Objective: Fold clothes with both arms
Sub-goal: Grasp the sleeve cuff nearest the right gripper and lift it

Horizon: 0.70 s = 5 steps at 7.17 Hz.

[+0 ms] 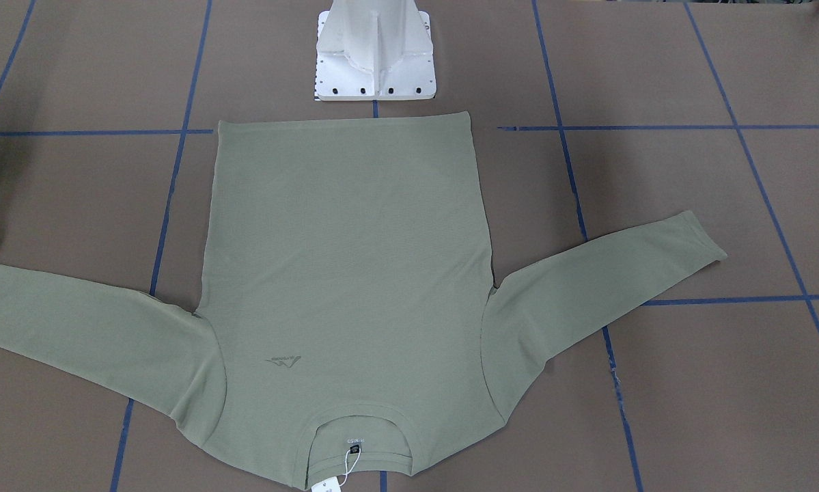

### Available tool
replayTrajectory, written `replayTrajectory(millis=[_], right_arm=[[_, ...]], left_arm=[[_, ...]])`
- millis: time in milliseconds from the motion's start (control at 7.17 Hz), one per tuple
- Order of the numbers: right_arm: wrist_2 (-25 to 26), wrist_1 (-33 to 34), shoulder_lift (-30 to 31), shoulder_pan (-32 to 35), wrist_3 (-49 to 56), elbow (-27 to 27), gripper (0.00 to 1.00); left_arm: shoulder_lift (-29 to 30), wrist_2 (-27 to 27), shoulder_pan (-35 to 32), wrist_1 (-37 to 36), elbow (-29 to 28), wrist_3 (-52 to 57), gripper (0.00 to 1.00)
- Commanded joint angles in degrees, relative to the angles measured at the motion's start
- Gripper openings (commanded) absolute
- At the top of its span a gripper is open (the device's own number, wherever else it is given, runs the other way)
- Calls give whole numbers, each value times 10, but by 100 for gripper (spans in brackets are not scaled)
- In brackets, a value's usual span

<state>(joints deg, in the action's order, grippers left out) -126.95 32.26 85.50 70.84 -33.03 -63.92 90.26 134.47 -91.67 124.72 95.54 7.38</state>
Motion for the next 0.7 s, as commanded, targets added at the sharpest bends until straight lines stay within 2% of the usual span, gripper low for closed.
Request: replayTrajectory(millis=[0, 279, 418, 558], right_arm=[[6, 0, -7, 0, -1, 9, 59], [6, 0, -8, -1, -1, 9, 51], [6, 0, -8, 0, -1, 9, 40], [6, 0, -8, -1, -2, 8, 26]], left_arm=[[0, 0, 0, 0, 0, 0, 100], [-2, 0, -3, 0, 0, 0, 100], [-3, 0, -3, 0, 0, 0, 100], [-3, 0, -3, 0, 1, 0, 100]])
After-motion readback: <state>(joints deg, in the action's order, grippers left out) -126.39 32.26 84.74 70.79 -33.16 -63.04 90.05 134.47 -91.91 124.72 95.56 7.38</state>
